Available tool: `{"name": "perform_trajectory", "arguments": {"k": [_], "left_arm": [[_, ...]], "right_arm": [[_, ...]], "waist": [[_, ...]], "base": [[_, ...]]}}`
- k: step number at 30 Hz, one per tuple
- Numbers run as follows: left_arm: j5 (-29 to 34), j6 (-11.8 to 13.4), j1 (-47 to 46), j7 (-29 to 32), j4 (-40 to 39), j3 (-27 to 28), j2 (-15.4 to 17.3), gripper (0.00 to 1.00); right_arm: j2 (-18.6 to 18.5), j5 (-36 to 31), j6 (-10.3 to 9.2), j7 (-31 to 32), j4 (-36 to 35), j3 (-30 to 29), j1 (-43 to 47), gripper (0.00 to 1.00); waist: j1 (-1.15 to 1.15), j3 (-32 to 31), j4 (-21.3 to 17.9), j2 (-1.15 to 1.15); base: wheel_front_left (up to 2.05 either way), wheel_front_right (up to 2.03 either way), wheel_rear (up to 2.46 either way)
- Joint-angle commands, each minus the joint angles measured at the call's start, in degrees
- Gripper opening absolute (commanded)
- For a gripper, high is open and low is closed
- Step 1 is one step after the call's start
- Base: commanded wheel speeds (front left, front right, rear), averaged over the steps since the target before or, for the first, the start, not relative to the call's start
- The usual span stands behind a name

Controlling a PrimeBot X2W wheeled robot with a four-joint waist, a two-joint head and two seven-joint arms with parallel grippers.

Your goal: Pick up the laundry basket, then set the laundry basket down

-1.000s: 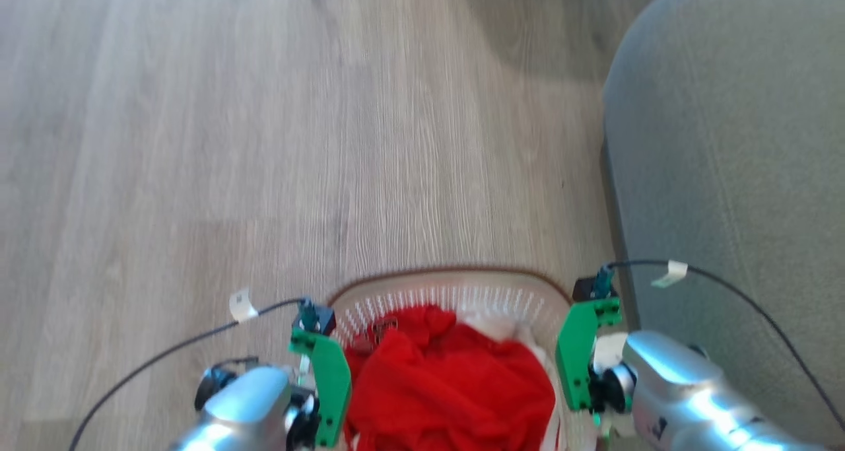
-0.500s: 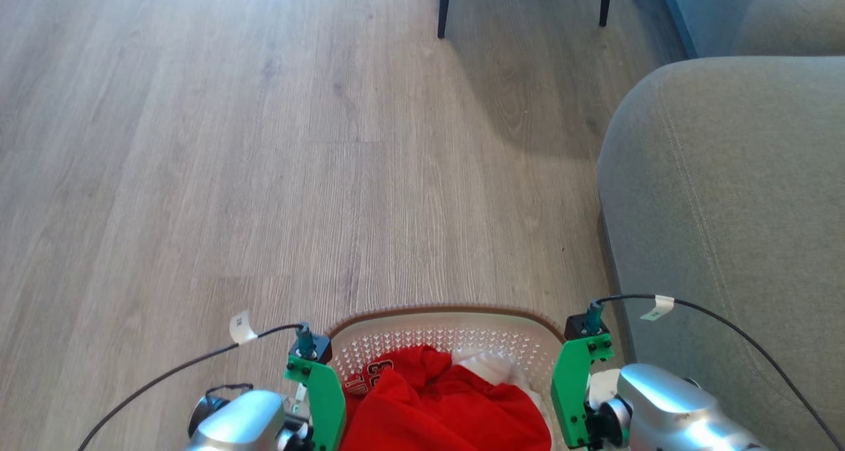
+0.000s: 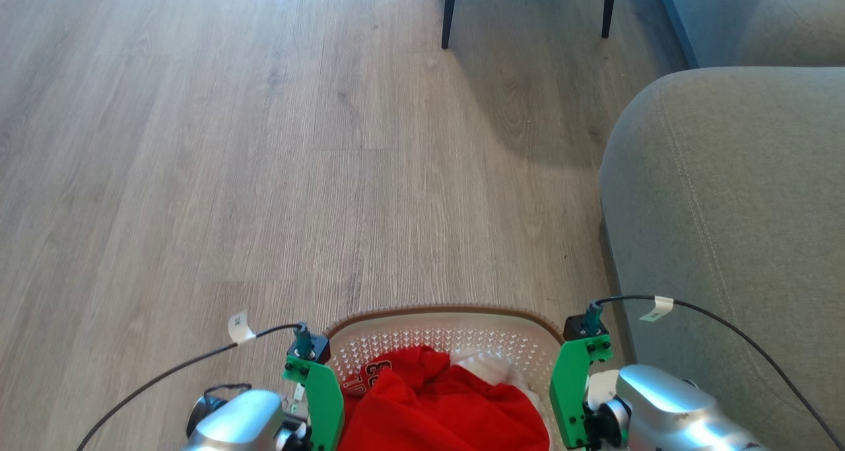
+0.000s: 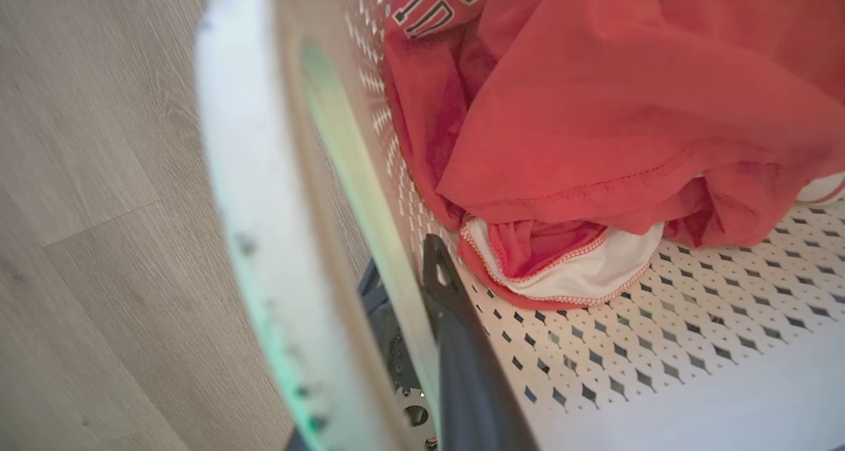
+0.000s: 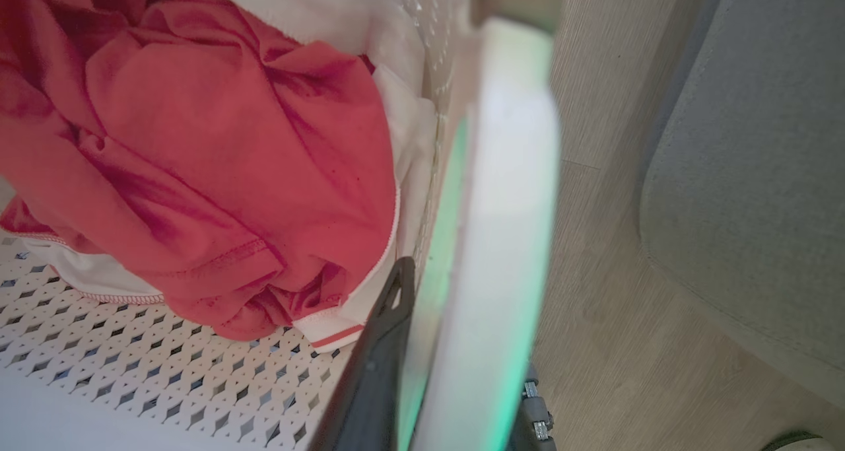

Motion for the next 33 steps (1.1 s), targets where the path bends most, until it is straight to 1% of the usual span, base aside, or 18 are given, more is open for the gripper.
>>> {"name": "perform_trajectory", "arguments": {"k": [1,18,33], "left_arm": [[0.32,-0.96,-3.07,-0.17,-2.11,-0.03,-0.39,0.0],[-0.06,-0.96,-3.53,-0.98,-1.78,-0.04,-0.61,0.0],[0.04,-0.97,-3.9,-1.41,-1.41,-0.04,-0.9,0.0]], "right_arm": [[1.27,-0.15,0.43,-1.15,-1.9,0.86,-3.32,0.0],[1.27,2.61,0.43,-3.53,-1.6,3.35,-4.33,0.0],[1.27,4.79,0.43,-4.14,-1.41,5.3,-4.88,0.0]], "waist": [[0.01,0.03,0.0,0.0],[0.01,0.47,-0.25,0.0],[0.01,0.97,-0.09,0.0]], "base": [[0.0,0.0,0.0],[0.0,0.0,0.0],[0.0,0.0,0.0]]}}
